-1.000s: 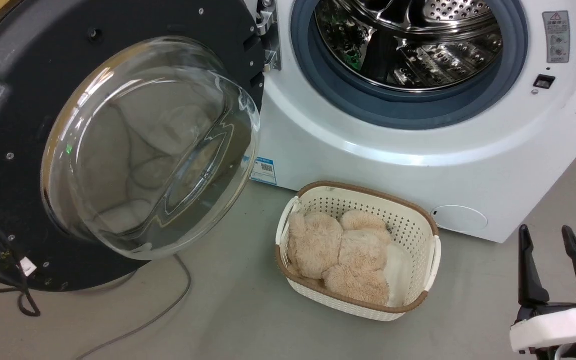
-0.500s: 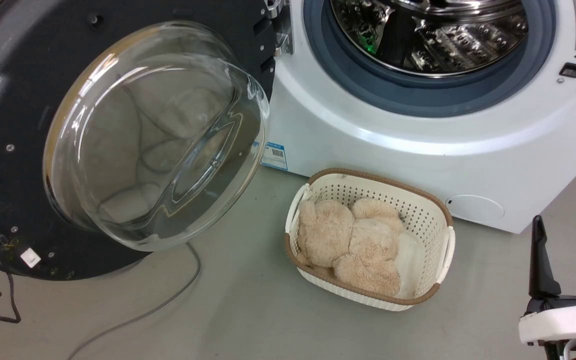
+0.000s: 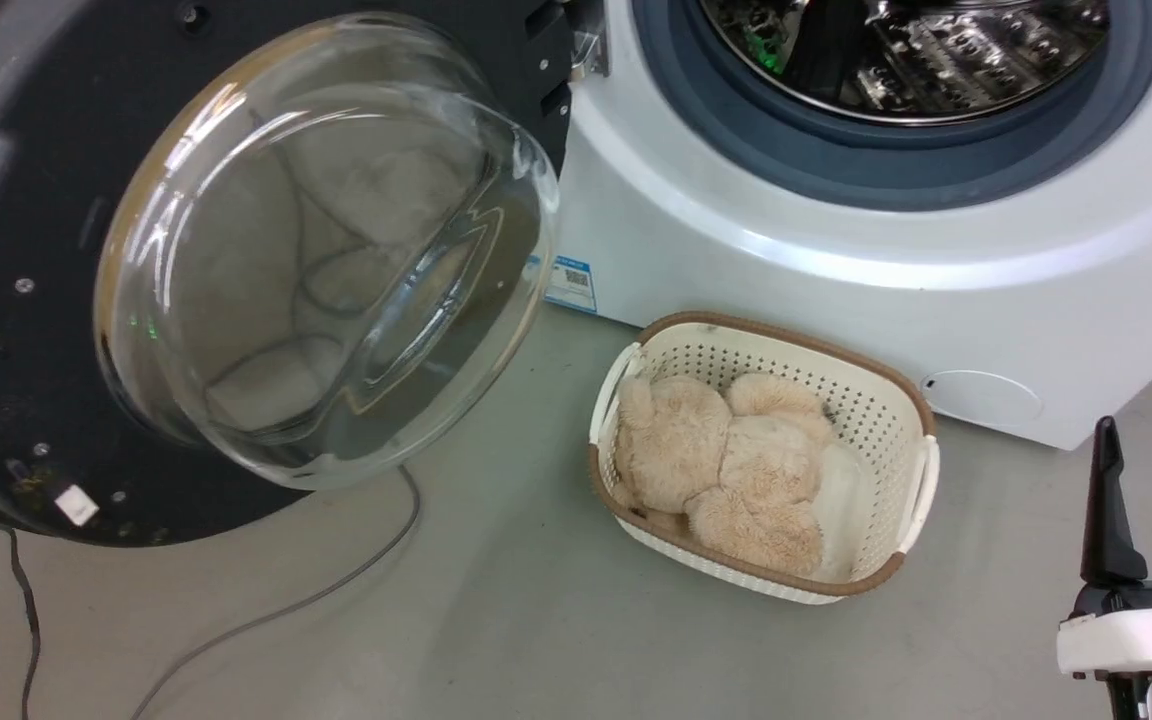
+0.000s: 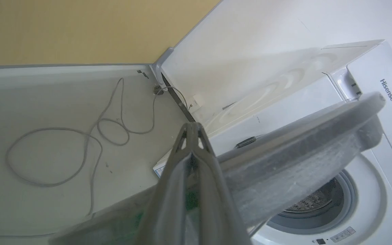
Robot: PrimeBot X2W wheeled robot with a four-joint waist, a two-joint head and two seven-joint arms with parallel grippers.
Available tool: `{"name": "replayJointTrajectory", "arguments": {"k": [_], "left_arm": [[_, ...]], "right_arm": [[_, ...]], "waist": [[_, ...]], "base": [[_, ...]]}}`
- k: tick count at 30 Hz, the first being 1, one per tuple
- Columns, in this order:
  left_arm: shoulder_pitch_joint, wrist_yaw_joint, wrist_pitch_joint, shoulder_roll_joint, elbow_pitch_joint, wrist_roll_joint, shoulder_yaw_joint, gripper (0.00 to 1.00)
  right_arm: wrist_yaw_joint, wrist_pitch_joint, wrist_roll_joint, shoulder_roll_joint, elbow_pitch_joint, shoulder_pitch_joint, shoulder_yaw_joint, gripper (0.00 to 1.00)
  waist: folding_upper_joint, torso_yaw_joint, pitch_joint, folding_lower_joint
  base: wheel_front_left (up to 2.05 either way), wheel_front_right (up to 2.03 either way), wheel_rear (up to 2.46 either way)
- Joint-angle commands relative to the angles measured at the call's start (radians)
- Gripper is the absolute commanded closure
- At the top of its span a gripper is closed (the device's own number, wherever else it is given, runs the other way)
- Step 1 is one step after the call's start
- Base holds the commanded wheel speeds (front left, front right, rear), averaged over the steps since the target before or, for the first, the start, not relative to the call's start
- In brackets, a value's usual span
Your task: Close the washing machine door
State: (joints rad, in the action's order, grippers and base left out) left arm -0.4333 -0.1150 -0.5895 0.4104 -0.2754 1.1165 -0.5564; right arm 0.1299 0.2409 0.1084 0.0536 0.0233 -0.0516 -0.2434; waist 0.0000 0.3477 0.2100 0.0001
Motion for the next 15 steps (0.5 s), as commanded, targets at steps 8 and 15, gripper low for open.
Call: {"name": "replayJointTrajectory", "arguments": {"k": [8,15], "left_arm": [[0.149,-0.016,-0.032,-0.041,0.122,0.167,0.069,1.0],[0.277,-0.016,0.009,-0.07,0.267,0.211,0.193,1.0]], "right_arm": [[0.001,0.021,0.002,-0.003,-0.005,-0.026,-0.016,0.0],[0.001,0.021,-0.001,-0.003,-0.003,-0.021,-0.018,0.0]], "waist": [[0.0,0.02,0.012,-0.0001],[0.0,0.027,0.004,-0.0001]], "base": [[0.0,0.0,0.0],[0.0,0.0,0.0]]}}
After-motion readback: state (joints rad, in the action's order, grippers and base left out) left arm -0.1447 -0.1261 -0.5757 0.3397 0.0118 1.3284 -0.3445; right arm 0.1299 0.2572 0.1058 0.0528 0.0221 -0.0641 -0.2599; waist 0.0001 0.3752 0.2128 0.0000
